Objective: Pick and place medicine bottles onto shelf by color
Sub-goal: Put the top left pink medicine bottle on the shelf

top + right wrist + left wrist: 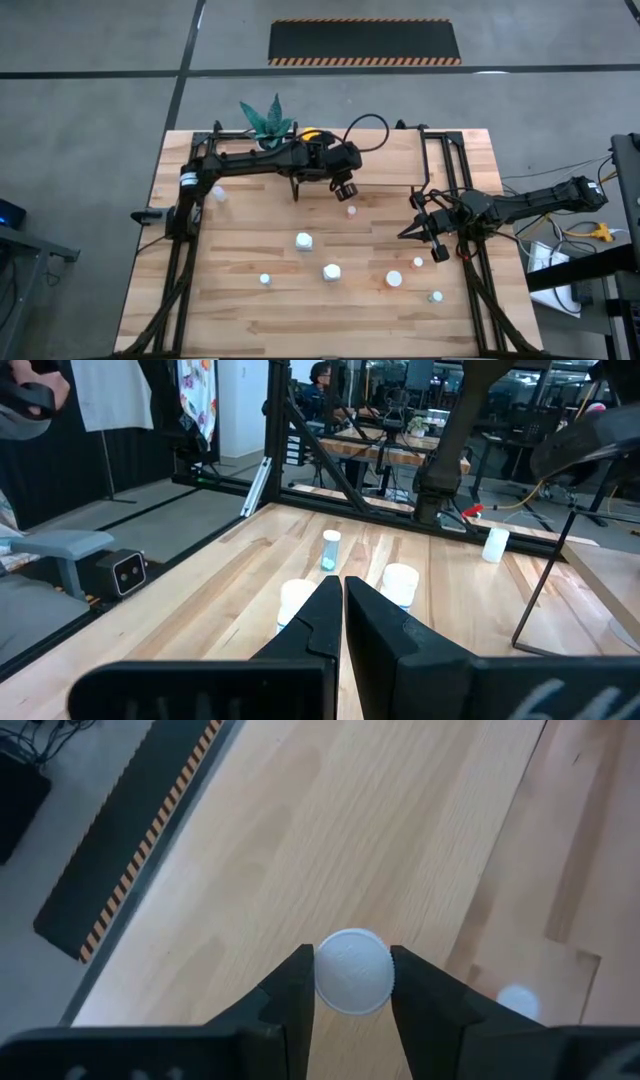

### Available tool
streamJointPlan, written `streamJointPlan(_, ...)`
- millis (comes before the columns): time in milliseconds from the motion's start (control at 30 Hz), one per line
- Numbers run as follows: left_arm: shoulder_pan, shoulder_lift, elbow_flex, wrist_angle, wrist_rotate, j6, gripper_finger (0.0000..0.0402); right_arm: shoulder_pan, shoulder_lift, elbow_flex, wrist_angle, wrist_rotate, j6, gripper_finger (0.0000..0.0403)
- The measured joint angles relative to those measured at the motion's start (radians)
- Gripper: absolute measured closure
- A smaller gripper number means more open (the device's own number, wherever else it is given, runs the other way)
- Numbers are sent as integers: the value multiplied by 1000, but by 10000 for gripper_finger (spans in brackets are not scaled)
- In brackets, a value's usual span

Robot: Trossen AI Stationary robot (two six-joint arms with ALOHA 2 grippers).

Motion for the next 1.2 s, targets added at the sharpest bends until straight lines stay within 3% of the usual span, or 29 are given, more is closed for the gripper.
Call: streamJointPlan(1200,5,-1,-37,99,21,-9,293,0,0,0,0,0,3,394)
